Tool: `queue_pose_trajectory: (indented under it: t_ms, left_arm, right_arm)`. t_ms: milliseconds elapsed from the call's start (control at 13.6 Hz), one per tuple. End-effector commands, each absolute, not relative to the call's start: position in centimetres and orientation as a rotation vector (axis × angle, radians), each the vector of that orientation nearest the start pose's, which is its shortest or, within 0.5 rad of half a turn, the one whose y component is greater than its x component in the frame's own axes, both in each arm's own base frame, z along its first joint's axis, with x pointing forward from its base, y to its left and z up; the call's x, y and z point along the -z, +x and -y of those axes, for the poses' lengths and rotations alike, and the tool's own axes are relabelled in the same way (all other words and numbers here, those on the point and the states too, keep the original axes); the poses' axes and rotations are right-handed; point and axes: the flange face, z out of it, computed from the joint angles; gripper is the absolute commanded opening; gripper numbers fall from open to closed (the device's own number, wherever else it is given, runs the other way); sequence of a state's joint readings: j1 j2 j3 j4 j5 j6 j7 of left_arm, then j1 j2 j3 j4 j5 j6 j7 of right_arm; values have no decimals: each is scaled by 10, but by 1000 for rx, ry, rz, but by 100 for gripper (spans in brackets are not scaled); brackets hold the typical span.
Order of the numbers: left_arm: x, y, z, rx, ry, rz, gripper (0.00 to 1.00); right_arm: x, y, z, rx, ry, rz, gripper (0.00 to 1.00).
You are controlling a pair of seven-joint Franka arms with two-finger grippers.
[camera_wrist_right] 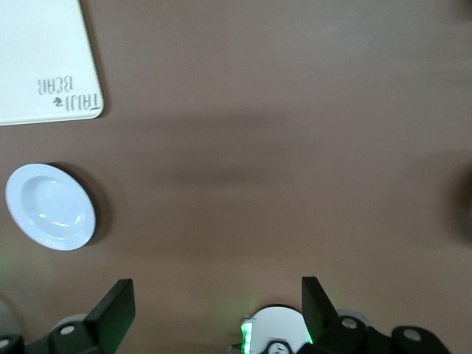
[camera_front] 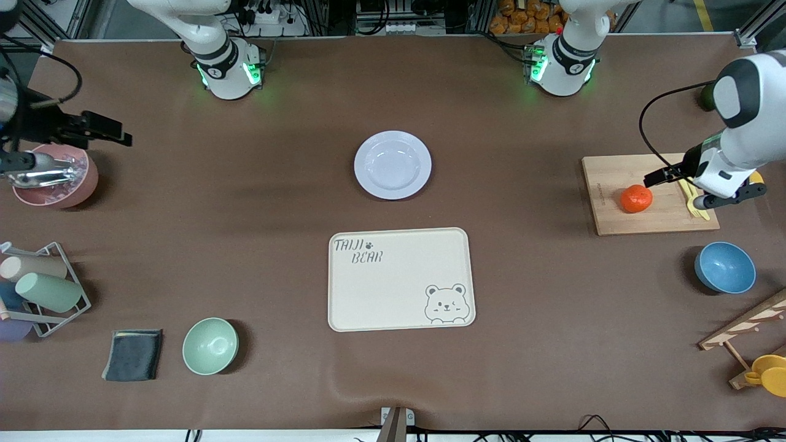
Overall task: Place orange and plate with both arms
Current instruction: 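Reach the left gripper to the orange while the right gripper moves out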
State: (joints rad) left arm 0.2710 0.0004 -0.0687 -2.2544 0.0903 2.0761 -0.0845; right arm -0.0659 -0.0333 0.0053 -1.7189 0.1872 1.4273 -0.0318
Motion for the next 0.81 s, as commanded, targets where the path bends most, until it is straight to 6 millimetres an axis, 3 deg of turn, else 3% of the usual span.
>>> queue_pose_trajectory:
  t_ms: [0,294,588,735]
  left_arm:
    - [-317,492,-133,-297,-3015,359,100]
    - [-272,496,-139,-340,-3038,384,100]
    - [-256,497,-139,-368,-3070,441,100]
    - [-247,498,-139,-370,-3073,440,100]
  right_arm:
    - [-537,513,4,-401,-2882,-70,100]
    - [-503,510,-11,-434,-2871,-56,100]
    - [-471,507,-24,-427,-2773,-102,100]
    - [-458,505,-46,-419,-2773,-63,100]
